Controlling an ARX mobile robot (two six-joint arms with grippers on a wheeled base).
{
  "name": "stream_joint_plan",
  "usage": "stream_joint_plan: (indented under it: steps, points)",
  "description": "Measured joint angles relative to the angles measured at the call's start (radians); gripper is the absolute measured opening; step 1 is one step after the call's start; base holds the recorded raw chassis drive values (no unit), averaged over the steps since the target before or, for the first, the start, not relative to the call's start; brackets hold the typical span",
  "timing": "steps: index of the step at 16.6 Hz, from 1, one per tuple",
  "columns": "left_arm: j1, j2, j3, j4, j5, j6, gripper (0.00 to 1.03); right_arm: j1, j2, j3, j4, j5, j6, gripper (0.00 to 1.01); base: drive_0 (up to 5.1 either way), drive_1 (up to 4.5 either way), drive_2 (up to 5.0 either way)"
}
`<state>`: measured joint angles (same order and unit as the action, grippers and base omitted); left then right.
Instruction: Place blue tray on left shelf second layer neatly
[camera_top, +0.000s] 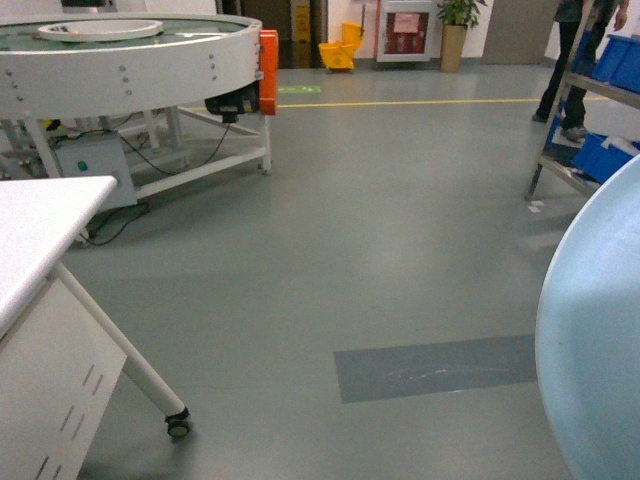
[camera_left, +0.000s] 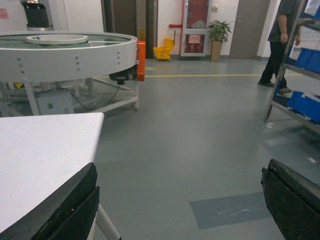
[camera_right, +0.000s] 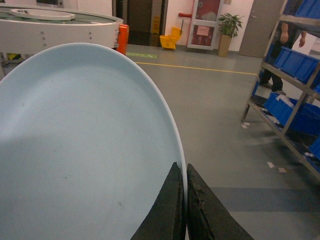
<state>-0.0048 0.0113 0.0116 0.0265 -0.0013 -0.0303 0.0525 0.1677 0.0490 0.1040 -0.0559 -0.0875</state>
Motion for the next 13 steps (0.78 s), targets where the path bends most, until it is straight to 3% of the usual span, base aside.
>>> stream_joint_plan:
  steps: [7, 13]
  points:
    - [0.000, 0.000, 0.000, 0.000, 0.000, 0.000, 0.98, 0.000, 0.000, 0.000, -0.002, 0.000, 0.000, 0.02, 0.0, 0.00, 0.0]
    - [0.000, 0.000, 0.000, 0.000, 0.000, 0.000, 0.98, 0.000, 0.000, 0.000, 0.000, 0.000, 0.000, 0.02, 0.0, 4.16, -4.2]
